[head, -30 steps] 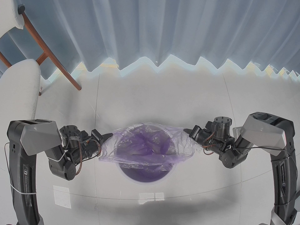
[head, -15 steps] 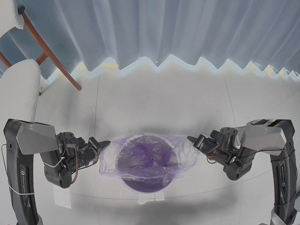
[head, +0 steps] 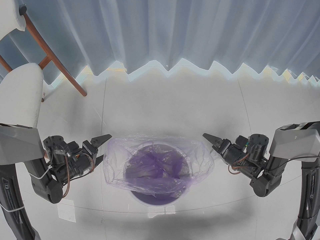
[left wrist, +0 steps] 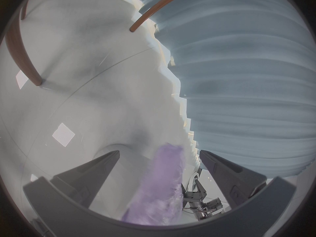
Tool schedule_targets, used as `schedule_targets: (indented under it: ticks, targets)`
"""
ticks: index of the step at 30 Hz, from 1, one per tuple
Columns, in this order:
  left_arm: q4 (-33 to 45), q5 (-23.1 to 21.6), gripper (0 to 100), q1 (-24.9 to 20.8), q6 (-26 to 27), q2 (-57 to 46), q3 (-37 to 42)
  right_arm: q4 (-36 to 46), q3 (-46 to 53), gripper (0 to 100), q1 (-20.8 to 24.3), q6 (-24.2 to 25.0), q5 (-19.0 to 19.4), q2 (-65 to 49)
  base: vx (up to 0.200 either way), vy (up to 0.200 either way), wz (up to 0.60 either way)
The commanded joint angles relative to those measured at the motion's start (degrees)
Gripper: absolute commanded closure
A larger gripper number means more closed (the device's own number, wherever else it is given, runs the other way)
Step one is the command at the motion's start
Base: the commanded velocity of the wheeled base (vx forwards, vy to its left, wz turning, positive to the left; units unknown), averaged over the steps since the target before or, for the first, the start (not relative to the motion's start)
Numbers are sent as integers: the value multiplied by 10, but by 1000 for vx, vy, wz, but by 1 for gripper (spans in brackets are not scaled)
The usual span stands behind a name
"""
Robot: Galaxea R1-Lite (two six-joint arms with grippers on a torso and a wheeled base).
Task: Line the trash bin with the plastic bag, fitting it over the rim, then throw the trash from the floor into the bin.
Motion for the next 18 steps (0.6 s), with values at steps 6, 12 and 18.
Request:
schedule_targets:
  ticks: [6, 12, 18]
  targets:
    - [-1, 1, 0, -6, 7, -91, 111, -7, 97, 0, 10, 11, 10, -103, 0, 0, 0]
    - [-1, -4, 0, -47, 7, -136, 191, 15, 130, 0, 28, -19, 11, -109, 0, 0, 0]
    - [0, 16, 0, -117, 8, -138, 242, 37, 156, 0, 58, -30, 10, -108, 0, 0, 0]
